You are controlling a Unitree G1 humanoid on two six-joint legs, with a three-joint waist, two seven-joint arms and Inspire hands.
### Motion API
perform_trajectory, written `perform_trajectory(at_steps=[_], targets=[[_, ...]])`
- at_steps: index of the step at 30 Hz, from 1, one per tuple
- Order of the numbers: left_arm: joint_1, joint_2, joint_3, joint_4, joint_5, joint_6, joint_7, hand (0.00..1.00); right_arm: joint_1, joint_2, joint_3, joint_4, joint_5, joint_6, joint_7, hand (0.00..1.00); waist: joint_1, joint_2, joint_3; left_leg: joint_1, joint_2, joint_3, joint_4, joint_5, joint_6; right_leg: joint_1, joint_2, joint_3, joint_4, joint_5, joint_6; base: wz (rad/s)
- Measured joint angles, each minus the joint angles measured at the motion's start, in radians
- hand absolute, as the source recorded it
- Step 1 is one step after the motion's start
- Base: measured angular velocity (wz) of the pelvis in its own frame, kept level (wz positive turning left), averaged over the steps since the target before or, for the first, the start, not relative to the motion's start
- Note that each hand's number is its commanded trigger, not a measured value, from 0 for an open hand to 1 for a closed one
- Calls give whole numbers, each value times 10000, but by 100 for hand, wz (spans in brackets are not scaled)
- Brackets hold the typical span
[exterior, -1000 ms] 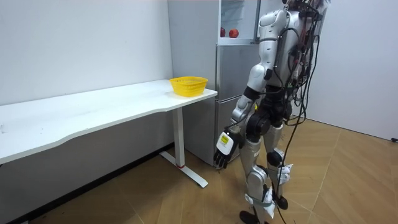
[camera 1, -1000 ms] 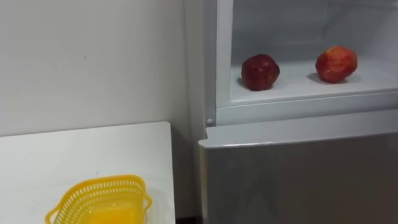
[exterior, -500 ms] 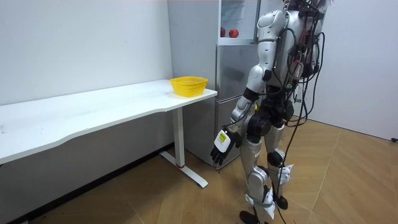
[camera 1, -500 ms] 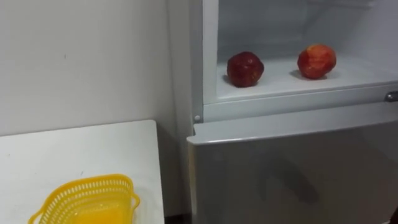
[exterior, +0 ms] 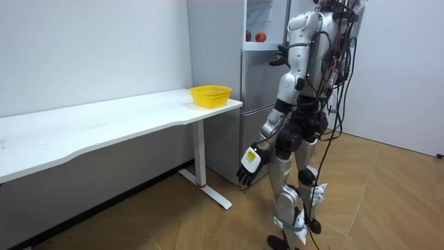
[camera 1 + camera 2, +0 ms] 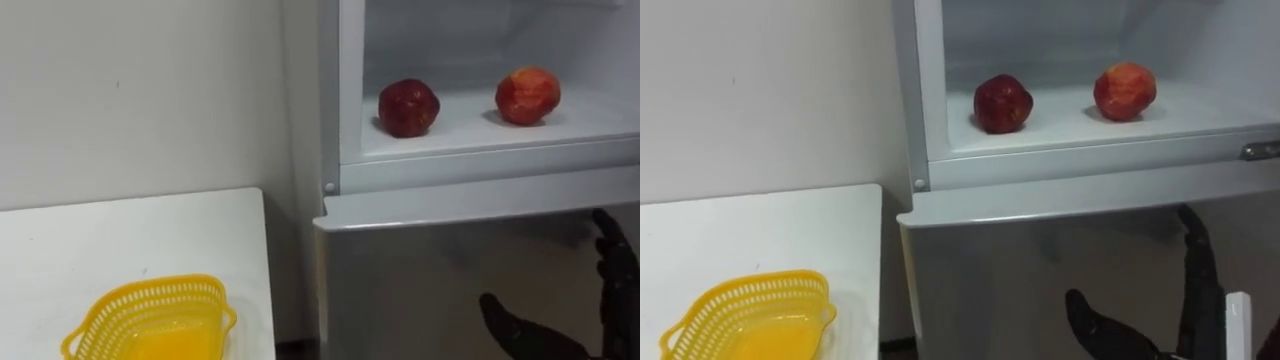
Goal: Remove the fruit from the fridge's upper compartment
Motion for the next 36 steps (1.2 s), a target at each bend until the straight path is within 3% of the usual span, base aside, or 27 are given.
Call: perform_trajectory(at_steps=[9, 11, 14, 17, 20, 33, 36], targets=[[7, 73, 136, 267, 4, -106, -131, 0, -99, -631, -5, -763, -1301, -568, -406, 0, 270, -154, -21, 25, 23, -57, 0, 1, -1, 132, 2, -179, -19, 5, -9, 2], [12, 92, 213, 281, 2, -105, -139, 0, -481, -657, -23, -750, -1711, -574, -431, 0, 264, -209, -10, 0, 25, -124, 1, 2, -3, 134, 4, -232, -20, 6, -10, 9], [26, 216, 273, 274, 23, -64, -218, 0, -1283, -998, -209, -733, -1929, -629, -805, 0, 284, -408, -71, 18, 26, -294, 27, 11, -17, 255, -5, -443, -30, 8, -13, 15], [42, 363, 335, 173, 243, 74, -217, 0, -1906, -1198, -494, -538, -1843, -719, -1069, 0, 369, -596, -23, 53, 29, -494, 76, 16, -25, 477, -12, -690, -201, 36, -52, 20], [9, 432, 294, 164, 239, 195, -230, 0, -2742, -1430, -537, 364, -1680, -762, -1218, 0, 377, -654, -20, 70, 29, -573, 107, 22, -35, 538, -15, -732, -200, 37, -53, 9], [10, 395, 394, -266, 1286, 787, -667, 0, -3960, -1779, -894, 2501, -1259, -470, -799, 0, 673, -706, 67, 11, 22, -950, 199, 41, -62, 629, -45, -1241, -188, 34, -51, 8], [32, 444, 393, -427, 1289, 899, -673, 0, -4309, -1853, -893, 2937, -847, -164, -590, 0, 764, -797, 92, 2, 23, -1008, 214, 41, -63, 645, -48, -1280, -190, 34, -51, 5]])
